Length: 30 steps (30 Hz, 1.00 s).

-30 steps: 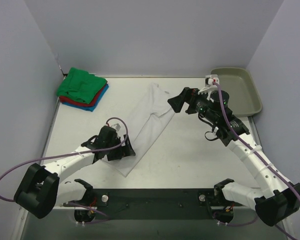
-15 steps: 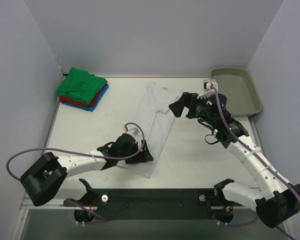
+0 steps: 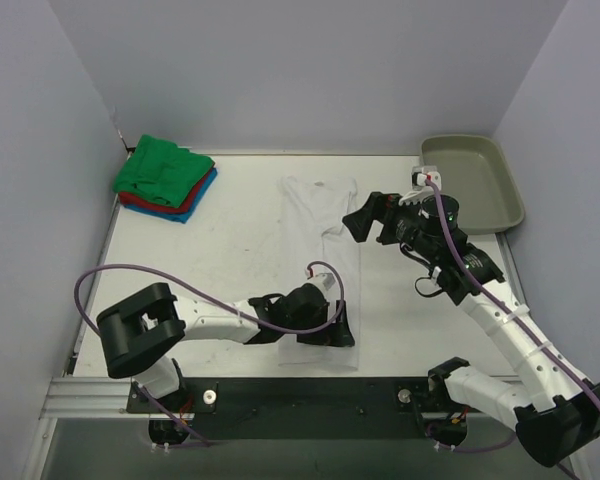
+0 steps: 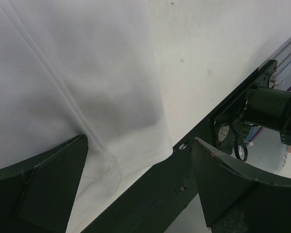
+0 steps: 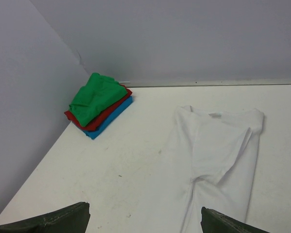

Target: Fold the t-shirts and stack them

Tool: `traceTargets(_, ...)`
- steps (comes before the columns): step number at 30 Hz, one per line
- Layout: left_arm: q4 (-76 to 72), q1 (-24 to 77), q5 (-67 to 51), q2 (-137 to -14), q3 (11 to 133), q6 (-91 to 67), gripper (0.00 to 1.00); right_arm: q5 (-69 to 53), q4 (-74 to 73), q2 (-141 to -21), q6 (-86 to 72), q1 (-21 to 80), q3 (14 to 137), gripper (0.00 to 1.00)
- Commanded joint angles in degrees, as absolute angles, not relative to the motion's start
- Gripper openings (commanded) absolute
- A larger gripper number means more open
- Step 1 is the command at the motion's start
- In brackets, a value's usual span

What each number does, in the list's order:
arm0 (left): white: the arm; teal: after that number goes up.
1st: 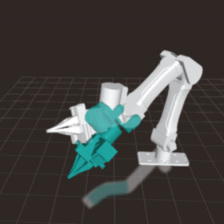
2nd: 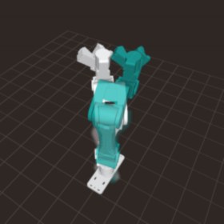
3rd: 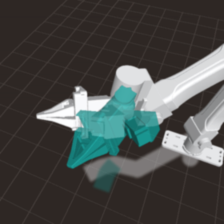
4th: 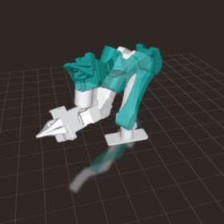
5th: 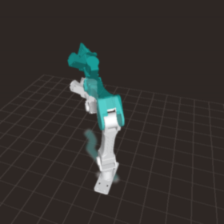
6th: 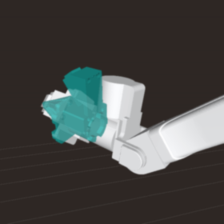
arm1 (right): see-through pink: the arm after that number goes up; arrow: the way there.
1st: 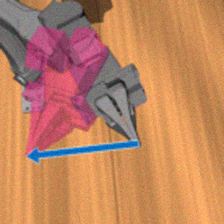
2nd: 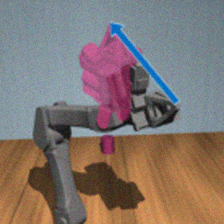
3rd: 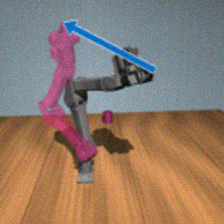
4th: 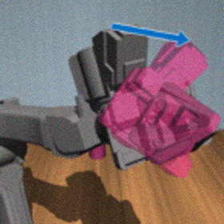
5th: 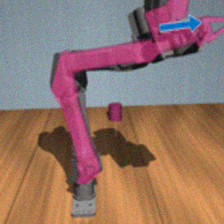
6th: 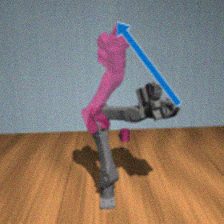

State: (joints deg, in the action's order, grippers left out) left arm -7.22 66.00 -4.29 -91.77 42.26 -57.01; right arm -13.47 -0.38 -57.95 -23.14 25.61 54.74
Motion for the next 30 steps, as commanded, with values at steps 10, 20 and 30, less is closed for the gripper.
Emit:
traceTargets(10, 7.02, 63.81, -1.76, -87.99, 59.41, -45.44, 0.97, -9.06, -2.28, -53.35, -20.83, 25.84, 50.89, 1.0)
traceTargets(20, 17.49, 57.4, 1.67, -63.14, 42.49, -48.95, 0.98, -1.75, -15.03, -43.43, -25.39, 26.63, 39.91, 1.0)
traceTargets(30, 10.38, 56.6, -1.32, -56.43, 24.45, -57.39, 0.98, -1.23, -17.57, -36.3, -32.95, 32.87, 29.97, 1.0)
